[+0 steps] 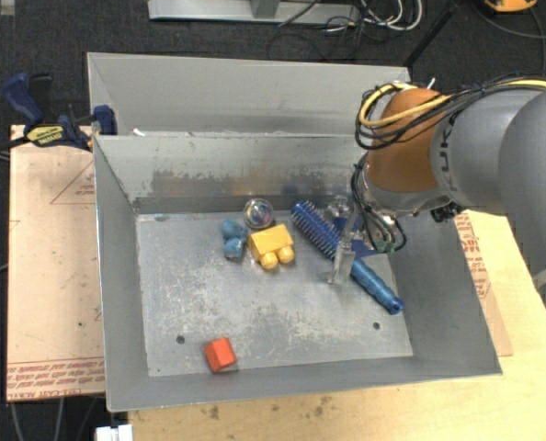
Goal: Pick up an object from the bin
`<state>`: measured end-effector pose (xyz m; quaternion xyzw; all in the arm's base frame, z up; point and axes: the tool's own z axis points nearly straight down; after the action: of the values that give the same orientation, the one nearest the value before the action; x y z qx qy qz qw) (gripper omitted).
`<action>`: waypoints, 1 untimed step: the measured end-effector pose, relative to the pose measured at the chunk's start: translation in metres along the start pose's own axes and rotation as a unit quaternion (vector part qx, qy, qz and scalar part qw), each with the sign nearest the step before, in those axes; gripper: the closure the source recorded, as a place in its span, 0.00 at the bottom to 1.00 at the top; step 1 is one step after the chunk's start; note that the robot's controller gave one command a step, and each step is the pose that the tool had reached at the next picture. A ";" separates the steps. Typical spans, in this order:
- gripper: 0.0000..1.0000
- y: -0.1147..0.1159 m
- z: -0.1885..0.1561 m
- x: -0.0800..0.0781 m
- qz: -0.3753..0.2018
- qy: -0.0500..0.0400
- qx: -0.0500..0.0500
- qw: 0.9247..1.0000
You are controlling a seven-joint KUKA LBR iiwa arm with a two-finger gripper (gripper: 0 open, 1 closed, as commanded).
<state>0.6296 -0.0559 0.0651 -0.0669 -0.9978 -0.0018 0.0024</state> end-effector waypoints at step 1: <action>0.00 0.029 -0.035 0.020 0.068 -0.003 0.000 0.998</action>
Offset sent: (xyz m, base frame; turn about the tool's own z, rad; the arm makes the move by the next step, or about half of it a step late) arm -0.0164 0.0292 0.0349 0.1392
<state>0.6135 -0.0248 0.1007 -0.1345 -0.9909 -0.0011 -0.0005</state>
